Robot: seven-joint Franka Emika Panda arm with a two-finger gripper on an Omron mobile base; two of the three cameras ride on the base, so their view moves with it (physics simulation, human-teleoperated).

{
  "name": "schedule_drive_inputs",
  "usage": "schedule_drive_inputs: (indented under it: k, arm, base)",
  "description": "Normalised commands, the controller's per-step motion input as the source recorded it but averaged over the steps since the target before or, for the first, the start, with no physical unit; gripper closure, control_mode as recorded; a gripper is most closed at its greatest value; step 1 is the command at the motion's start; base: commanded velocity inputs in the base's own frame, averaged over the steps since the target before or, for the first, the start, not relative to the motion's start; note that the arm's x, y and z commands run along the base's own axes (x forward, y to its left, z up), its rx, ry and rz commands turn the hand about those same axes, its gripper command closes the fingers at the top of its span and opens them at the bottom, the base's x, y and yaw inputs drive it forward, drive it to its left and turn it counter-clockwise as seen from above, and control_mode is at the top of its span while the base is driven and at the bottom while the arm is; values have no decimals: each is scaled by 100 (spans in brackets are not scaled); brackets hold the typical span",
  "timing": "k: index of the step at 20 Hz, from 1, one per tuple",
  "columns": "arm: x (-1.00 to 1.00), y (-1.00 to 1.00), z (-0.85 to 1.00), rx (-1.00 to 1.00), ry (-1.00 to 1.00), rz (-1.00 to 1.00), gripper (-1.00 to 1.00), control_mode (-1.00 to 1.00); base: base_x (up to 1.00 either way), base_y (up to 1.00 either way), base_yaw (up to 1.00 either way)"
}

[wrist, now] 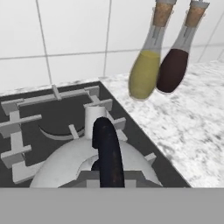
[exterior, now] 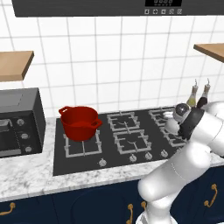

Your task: Pick the kettle from the counter and place it on a stove burner. Then turn the burner on.

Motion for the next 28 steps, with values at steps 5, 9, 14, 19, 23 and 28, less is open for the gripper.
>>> schedule_drive_inputs:
  k: [5, 9, 14, 19, 23, 28]
  arm:
    - [0, -24, -1, 0, 0, -1, 100, -100]
    - [-8, -21, -6, -1, -2, 0, 100, -100]
    - [-4, -13, -3, 0, 0, 0, 100, -100]
    - [0, 0, 0, 0, 0, 0, -100, -100]
    - [0, 0, 3, 0, 0, 0, -100, -100]
    - [0, 0, 42, 0, 5, -3, -100, -100]
  base:
    - [0, 0, 0]
    - [0, 0, 0]
    - [0, 0, 0]
    - [0, 0, 0]
    - [0, 0, 0]
    - [0, 0, 0]
